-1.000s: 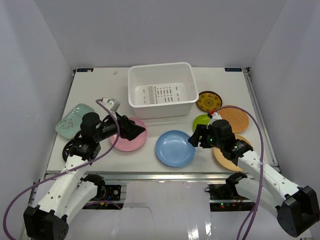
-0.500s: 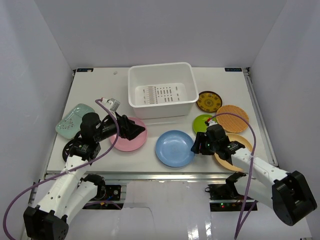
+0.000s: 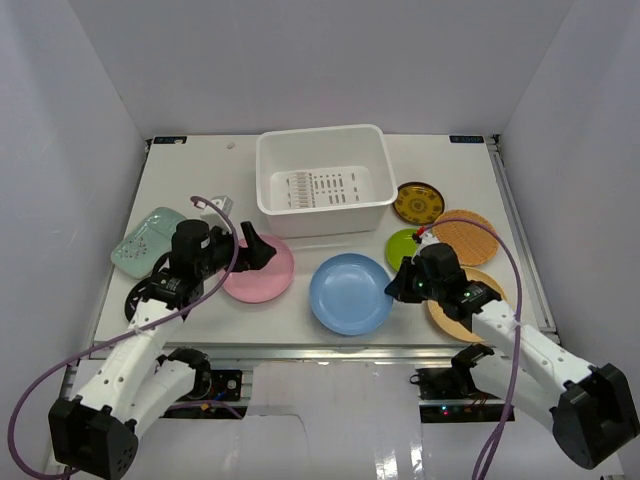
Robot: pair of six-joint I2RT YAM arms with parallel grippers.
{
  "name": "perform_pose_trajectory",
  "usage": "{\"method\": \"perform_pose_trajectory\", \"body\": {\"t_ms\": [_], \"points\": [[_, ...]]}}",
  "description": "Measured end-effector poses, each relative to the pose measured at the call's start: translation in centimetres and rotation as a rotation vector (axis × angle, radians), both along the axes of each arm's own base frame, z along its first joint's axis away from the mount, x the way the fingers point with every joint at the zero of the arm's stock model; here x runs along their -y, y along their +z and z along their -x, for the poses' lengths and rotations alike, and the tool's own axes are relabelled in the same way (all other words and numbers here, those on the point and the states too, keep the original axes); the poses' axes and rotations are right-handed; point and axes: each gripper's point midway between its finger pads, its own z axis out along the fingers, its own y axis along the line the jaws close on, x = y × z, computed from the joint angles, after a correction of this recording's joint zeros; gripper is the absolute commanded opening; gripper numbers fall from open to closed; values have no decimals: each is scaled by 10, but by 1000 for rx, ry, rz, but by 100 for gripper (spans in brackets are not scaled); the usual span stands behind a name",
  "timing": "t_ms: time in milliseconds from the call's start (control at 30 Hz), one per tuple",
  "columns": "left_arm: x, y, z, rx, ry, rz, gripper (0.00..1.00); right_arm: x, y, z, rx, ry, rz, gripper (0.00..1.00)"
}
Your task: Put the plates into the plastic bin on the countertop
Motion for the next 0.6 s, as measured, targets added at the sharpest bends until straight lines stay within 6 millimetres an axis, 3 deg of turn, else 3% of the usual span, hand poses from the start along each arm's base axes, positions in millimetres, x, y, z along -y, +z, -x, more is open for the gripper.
{"method": "perform_pose_trajectory", "body": {"t_ms": [67, 133, 267, 433, 533, 600], "points": [[-10, -3, -3, -26, 62, -32, 87, -5, 32, -5, 64, 28, -28, 8], [-22, -4, -4, -50, 137, -61, 84, -15, 79, -16, 159, 61, -79, 8], [-49, -16, -1, -110, 298, -111, 98, -36, 189, -51, 412, 87, -189, 8], [-76, -40, 3, -228, 474, -174, 98, -62, 288, -119, 639, 62, -202, 8], [-85, -58, 5, -309, 538, -217, 98, -80, 311, -173, 698, 30, -162, 8], [-89, -71, 8, -362, 569, -242, 98, -90, 309, -206, 696, 18, -118, 8]]}}
